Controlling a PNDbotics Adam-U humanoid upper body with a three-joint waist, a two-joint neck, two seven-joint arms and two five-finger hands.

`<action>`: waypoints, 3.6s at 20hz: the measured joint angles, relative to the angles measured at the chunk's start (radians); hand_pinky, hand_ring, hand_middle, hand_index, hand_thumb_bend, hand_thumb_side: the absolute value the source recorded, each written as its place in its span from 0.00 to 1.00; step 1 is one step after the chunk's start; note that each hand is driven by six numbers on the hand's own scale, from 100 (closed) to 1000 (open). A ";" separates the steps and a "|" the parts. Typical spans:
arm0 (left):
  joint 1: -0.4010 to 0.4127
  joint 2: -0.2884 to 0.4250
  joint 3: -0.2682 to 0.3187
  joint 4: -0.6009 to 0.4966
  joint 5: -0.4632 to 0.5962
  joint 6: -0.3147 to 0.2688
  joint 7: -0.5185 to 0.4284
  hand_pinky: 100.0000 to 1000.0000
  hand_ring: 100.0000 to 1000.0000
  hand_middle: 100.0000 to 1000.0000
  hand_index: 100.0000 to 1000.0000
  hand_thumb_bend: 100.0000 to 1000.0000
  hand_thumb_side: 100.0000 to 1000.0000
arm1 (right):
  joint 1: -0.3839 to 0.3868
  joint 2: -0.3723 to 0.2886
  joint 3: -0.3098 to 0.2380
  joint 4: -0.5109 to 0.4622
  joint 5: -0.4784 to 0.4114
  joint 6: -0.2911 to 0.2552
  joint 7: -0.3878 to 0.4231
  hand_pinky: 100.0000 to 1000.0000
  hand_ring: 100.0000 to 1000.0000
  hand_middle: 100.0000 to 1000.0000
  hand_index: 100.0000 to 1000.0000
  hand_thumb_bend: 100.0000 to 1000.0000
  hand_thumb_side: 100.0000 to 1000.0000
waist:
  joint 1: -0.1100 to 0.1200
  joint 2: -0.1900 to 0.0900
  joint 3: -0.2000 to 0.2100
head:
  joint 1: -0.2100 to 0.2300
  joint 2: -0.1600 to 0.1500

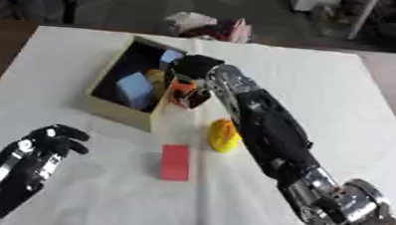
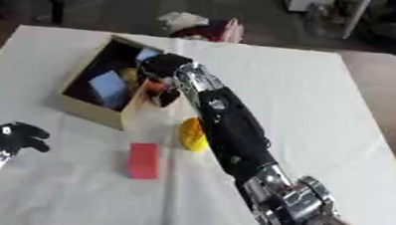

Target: Pick up objects on the table and place them in the box.

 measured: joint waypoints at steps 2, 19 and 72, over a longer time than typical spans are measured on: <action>0.000 0.000 0.000 0.000 0.000 0.000 0.000 0.80 0.61 0.64 0.71 0.00 0.72 | 0.001 -0.002 0.000 -0.006 -0.033 0.003 -0.023 0.39 0.37 0.47 0.65 0.00 0.00 | -0.001 0.000 -0.001 | 0.000 0.000; 0.000 0.000 0.002 0.000 0.000 0.000 0.002 0.80 0.61 0.64 0.71 0.00 0.72 | 0.008 -0.093 0.044 -0.190 -0.317 -0.086 0.223 0.74 0.81 0.87 0.95 0.00 0.58 | -0.013 -0.001 -0.010 | 0.007 0.000; 0.022 0.000 0.116 -0.006 0.049 0.032 0.310 0.79 0.60 0.64 0.73 0.00 0.68 | 0.078 -0.104 0.068 -0.167 -0.161 -0.157 0.363 0.85 0.92 0.94 0.97 0.00 0.62 | 0.006 -0.007 -0.019 | 0.006 0.000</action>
